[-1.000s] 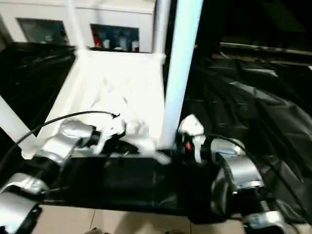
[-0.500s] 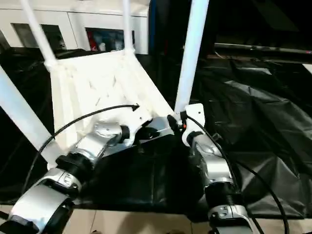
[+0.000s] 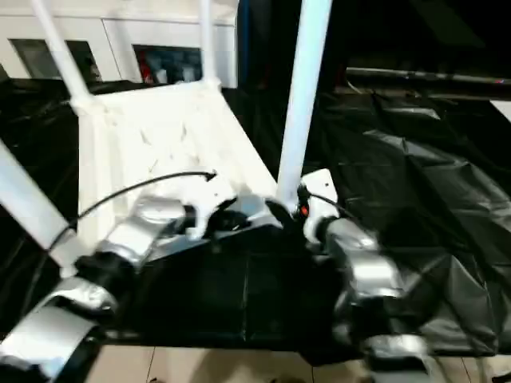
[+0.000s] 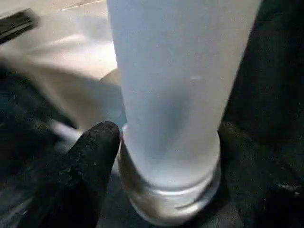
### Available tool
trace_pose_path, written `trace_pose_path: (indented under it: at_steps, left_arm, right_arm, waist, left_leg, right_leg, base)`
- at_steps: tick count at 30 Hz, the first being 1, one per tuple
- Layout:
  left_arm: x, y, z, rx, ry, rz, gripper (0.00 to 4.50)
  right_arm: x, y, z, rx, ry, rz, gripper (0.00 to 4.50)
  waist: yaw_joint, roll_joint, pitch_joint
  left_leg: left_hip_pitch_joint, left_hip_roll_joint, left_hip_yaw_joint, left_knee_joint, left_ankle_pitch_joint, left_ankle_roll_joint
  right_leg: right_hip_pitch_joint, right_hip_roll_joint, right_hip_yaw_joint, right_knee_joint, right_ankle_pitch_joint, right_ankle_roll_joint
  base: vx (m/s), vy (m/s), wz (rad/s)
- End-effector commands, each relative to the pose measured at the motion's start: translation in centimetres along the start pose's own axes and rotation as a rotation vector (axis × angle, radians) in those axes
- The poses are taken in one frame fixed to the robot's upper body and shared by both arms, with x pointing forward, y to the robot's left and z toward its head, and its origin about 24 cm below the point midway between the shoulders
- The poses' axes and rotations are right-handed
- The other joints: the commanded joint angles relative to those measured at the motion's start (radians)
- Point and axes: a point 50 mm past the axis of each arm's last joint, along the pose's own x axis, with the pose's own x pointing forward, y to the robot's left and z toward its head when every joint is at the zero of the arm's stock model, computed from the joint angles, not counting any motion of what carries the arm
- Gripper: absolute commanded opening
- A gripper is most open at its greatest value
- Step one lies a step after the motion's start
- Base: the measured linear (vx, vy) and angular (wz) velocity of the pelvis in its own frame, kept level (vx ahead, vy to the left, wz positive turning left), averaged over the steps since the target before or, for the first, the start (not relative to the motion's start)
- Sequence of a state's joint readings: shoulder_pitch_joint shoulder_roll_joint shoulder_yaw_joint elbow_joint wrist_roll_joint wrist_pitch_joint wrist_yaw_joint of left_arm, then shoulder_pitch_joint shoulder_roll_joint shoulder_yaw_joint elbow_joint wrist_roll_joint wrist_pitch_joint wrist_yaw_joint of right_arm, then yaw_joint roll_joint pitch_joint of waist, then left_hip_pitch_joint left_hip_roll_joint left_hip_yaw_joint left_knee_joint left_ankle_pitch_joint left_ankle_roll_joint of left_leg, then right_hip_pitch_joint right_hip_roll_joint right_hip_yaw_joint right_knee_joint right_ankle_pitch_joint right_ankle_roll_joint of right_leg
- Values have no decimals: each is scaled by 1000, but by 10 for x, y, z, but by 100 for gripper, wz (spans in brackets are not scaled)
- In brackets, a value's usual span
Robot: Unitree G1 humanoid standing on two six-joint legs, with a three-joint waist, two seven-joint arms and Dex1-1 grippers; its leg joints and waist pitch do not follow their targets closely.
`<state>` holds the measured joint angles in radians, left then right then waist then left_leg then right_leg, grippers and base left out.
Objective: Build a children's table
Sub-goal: Rotate leg to tighten
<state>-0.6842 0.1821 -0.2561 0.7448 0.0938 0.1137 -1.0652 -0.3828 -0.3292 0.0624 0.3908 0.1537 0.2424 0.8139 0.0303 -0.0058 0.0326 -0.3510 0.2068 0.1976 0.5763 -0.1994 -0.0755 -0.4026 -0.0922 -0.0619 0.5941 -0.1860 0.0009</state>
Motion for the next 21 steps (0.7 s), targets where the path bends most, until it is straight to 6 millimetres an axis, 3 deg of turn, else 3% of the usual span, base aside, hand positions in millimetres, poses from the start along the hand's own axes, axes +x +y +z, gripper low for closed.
trace_pose_path:
  at_steps: [1, 7, 9, 11, 21]
  left_arm:
    - [3, -14, -12, 1, 16, -125, 0]
    - [-20, -19, -14, 38, 4, -292, 0]
    - [-25, -20, -14, 42, 13, -322, 0]
    - [-29, -19, -15, 48, 18, -330, 0]
    - [-32, -19, -16, 55, 13, -318, 0]
  right_arm:
    - [8, 28, 4, -47, 9, 260, 340]
    - [-8, 25, 4, -91, 58, 366, 340]
    - [-11, 25, 4, -99, 73, 394, 340]
    - [-13, 25, 4, -107, 80, 414, 325]
    - [-10, 29, 5, -102, 73, 456, 271]
  waist:
    - [2, -19, -44]
    - [5, -17, -45]
    - [12, -11, -49]
    - [18, -14, -48]
    - [27, -21, -49]
  left_leg:
    - [-7, 24, -10, -62, -170, 100]
    - [-2, 30, -9, -63, -171, 90]
    - [8, 34, -4, -59, -141, 92]
    - [4, 33, -1, -57, -126, 100]
    - [2, 30, -3, -56, -114, 88]
  right_leg:
    - [50, -48, 38, -72, -200, -224]
    - [49, -48, 40, -64, -176, -247]
    - [44, -43, 40, -53, -87, -278]
    - [47, -43, 40, -47, -42, -293]
    - [52, -47, 41, -45, -58, -279]
  base:
    - [0, 0, 0]
    - [0, 0, 0]
    - [0, 0, 0]
    - [0, 0, 0]
    - [0, 0, 0]
